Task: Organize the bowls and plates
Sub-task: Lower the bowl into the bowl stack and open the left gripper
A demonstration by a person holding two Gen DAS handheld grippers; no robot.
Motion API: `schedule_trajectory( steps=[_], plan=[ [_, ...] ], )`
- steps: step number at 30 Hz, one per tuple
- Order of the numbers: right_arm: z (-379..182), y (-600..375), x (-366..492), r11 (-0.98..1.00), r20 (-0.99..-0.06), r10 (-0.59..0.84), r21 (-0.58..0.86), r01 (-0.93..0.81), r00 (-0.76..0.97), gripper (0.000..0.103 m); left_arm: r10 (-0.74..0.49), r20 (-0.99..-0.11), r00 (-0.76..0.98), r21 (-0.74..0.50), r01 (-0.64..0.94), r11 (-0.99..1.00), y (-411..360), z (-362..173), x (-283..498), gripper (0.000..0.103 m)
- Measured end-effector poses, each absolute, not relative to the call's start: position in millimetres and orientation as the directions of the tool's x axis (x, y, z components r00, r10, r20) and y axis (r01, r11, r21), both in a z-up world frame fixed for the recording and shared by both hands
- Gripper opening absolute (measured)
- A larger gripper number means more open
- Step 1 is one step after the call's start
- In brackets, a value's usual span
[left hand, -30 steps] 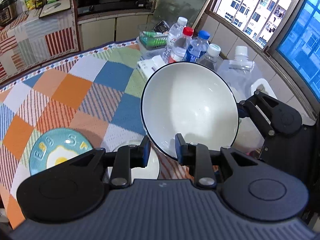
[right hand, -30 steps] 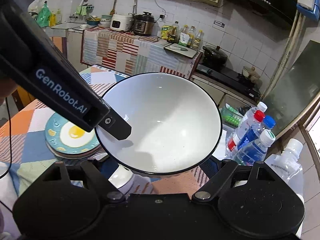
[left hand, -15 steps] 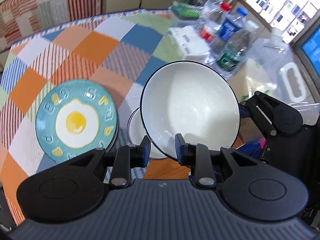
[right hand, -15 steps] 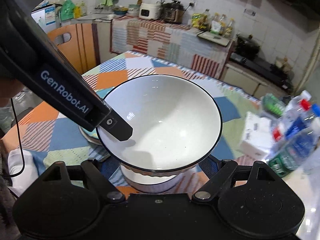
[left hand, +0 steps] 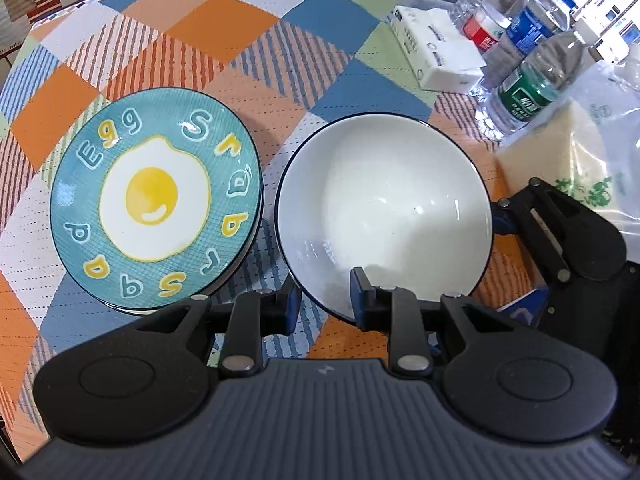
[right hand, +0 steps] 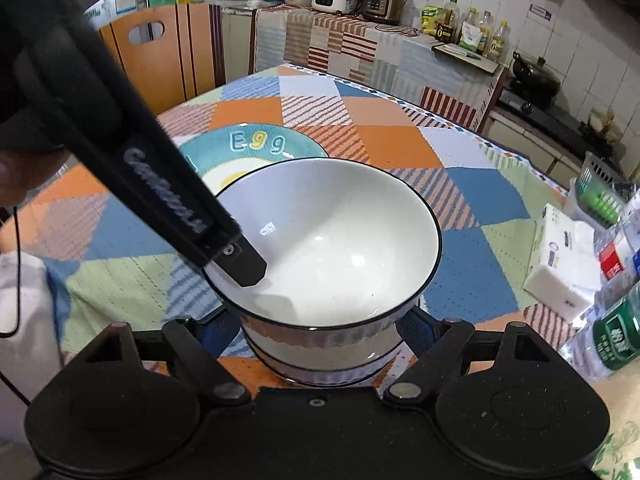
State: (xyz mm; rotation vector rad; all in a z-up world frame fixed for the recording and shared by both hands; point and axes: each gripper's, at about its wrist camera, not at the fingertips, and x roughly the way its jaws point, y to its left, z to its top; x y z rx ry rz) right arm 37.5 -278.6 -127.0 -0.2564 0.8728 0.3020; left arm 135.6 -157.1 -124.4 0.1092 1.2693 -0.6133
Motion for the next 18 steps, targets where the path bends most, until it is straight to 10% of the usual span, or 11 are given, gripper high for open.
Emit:
schedule_trajectory(
  steps=[18],
  plan=[
    [-135,-263,39,0.921,-0.822,0.048,-0.184,-0.343,0.568,0.091,-0.344,-0.929,0.134,-0.25,0.456,0.854,-165,-148,142,0.024]
  ],
)
